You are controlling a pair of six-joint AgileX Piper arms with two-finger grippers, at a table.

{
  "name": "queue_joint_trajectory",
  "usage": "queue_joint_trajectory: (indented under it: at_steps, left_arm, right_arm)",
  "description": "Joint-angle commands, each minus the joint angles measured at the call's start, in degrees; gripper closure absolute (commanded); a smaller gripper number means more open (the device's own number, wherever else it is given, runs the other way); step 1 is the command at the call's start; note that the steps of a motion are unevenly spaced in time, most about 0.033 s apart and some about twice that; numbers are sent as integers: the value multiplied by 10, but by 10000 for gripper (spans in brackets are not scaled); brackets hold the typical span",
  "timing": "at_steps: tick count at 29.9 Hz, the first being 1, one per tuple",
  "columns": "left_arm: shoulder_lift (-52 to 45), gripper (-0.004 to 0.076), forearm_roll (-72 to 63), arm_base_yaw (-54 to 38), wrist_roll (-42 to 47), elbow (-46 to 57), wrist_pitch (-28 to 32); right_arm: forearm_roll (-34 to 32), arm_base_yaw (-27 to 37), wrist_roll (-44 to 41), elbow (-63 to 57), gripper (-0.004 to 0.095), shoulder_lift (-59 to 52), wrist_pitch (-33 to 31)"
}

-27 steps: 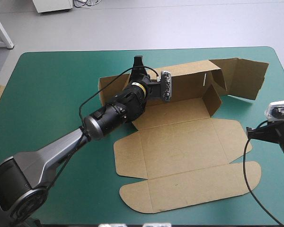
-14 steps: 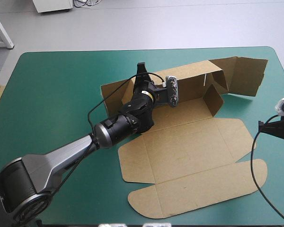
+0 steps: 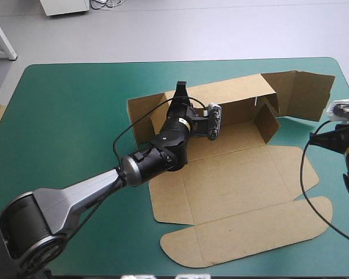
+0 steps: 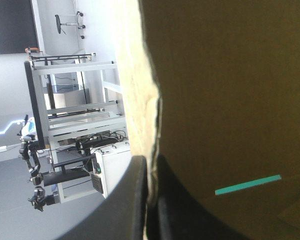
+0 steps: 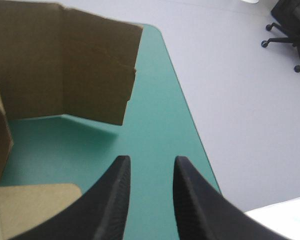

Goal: Fold the box

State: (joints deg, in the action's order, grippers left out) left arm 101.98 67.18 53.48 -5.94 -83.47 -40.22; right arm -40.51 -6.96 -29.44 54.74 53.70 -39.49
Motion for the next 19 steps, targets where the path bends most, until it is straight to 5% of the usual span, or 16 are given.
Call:
queue_joint_trajectory:
  at_steps: [1, 8, 19]
  left_arm:
    - [-22, 734, 10, 3, 15, 4, 34]
    - [-22, 734, 51, 3, 37, 8, 52]
    - [-22, 734, 81, 3, 116, 8, 59]
  right_arm:
    - [13, 63, 35, 41, 635, 6, 63]
    - [153, 143, 115, 92, 669, 77, 113]
    - [385, 198, 281, 273, 686, 228, 84]
